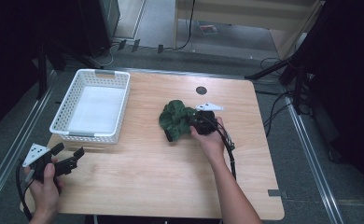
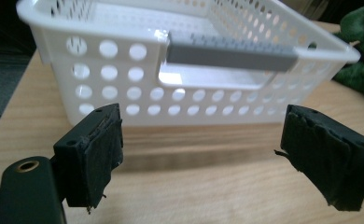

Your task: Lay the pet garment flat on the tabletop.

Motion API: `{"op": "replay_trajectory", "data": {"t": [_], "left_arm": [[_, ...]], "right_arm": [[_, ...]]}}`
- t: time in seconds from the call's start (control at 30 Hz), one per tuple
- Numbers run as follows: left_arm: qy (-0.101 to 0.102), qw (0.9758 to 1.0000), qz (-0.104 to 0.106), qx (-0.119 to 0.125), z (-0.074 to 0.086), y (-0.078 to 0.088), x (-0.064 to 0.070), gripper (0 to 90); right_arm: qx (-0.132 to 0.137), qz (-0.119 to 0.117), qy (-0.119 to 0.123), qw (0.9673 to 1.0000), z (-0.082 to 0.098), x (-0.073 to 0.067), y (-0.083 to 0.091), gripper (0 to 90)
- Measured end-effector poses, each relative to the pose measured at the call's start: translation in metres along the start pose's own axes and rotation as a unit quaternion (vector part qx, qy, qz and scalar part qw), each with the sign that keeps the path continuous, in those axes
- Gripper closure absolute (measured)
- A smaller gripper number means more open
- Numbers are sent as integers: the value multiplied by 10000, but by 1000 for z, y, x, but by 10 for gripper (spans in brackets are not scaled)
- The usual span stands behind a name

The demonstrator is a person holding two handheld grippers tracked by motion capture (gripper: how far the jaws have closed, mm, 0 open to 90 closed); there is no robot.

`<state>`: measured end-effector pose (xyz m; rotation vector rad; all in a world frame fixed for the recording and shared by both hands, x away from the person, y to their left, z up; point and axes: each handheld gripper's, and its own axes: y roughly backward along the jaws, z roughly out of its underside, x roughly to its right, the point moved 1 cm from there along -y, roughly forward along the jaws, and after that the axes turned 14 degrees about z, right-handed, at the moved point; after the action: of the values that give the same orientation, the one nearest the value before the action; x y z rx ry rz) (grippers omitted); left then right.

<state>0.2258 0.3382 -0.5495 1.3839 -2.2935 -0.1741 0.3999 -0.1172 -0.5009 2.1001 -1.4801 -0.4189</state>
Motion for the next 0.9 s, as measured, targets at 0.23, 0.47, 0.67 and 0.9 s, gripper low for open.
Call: {"op": "replay_trajectory", "data": {"t": [0.23,0.47,0.67,0.9], "left_arm": [[-74,9991,401,104,-24,-9,34,135],[-449,9943,960,-76,-50,-45,85,135],[-436,9905,1304,-61,-71,-75,117,135],[-369,9858,1637,-88,-75,-98,142,135]], "right_arm": [[333,-102,-107,9993,3,-6,21,813],[625,-258,-99,9977,10,-18,54,813],[708,-382,-114,9967,22,-24,71,811],[818,-472,-161,9954,43,-33,81,809]]}}
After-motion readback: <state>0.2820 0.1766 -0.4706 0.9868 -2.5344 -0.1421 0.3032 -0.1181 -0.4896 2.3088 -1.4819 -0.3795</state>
